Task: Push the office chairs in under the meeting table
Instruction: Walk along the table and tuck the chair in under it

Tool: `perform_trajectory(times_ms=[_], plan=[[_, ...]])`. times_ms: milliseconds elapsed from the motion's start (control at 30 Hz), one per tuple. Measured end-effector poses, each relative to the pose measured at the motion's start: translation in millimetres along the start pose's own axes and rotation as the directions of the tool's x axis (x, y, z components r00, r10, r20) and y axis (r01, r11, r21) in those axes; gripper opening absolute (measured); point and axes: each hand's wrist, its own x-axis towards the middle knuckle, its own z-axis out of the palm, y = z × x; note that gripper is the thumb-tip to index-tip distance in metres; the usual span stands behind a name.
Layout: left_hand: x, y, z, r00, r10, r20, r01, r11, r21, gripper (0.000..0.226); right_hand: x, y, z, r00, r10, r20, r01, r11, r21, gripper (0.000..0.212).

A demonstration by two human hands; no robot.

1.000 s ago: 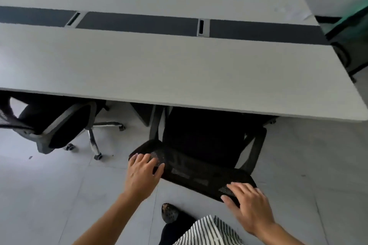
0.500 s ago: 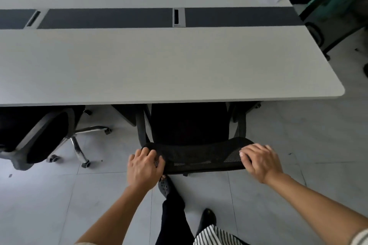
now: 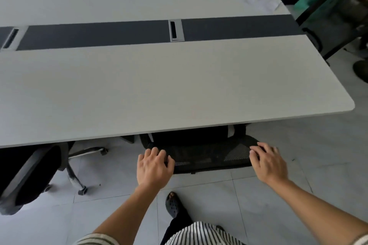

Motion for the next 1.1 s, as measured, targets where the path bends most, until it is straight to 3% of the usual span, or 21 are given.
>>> perform_trajectory(times_ms=[233, 333, 467, 533, 633, 733, 933, 1100], plan=[[1.6, 6.1, -6.2, 0.999, -0.012, 0.04, 0.013, 1.0, -0.013, 0.032, 8.9, 2.3, -5.2, 1.0, -0.005, 0.022, 0.005, 1.0, -0.009, 0.055], [-0.6, 0.2, -10.7, 0.997, -0.017, 0.072, 0.021, 0.998, -0.063, 0.032, 9.5, -1.6, -9.4, 0.995, 0.028, 0.097, -0.022, 0.998, -0.064, 0.044], [-16.1, -10.9, -33.0, 0.992, -0.02, 0.121, 0.061, 0.936, -0.347, 0.019, 4.6, -18.5, -23.8, 0.986, 0.021, 0.166, -0.005, 0.996, -0.095, 0.03], [-40.2, -13.0, -52.8, 0.991, -0.077, 0.105, 0.118, 0.881, -0.459, 0.015, -1.6, -37.5, -38.3, 0.98, -0.064, 0.187, 0.047, 0.994, 0.094, 0.024], [-97.6, -19.9, -78.3, 0.963, -0.2, 0.178, 0.268, 0.713, -0.648, 0.014, -25.2, -75.0, -62.6, 0.949, -0.171, 0.265, -0.009, 0.826, 0.564, 0.01], [-169.0, -33.7, -88.3, 0.915, -0.313, 0.255, 0.389, 0.514, -0.764, 0.009, -53.4, -109.2, -74.1, 0.903, -0.287, 0.32, -0.055, 0.661, 0.748, 0.006], [-303.1, -62.6, -94.0, 0.711, -0.637, 0.298, 0.478, 0.127, -0.869, 0.009, -115.9, -178.0, -75.4, 0.747, -0.493, 0.447, -0.104, 0.577, 0.81, 0.008], [-385.3, -115.8, -89.8, 0.537, -0.788, 0.299, 0.412, -0.064, -0.909, 0.01, -162.9, -244.6, -66.6, 0.665, -0.567, 0.487, -0.078, 0.596, 0.799, 0.009]])
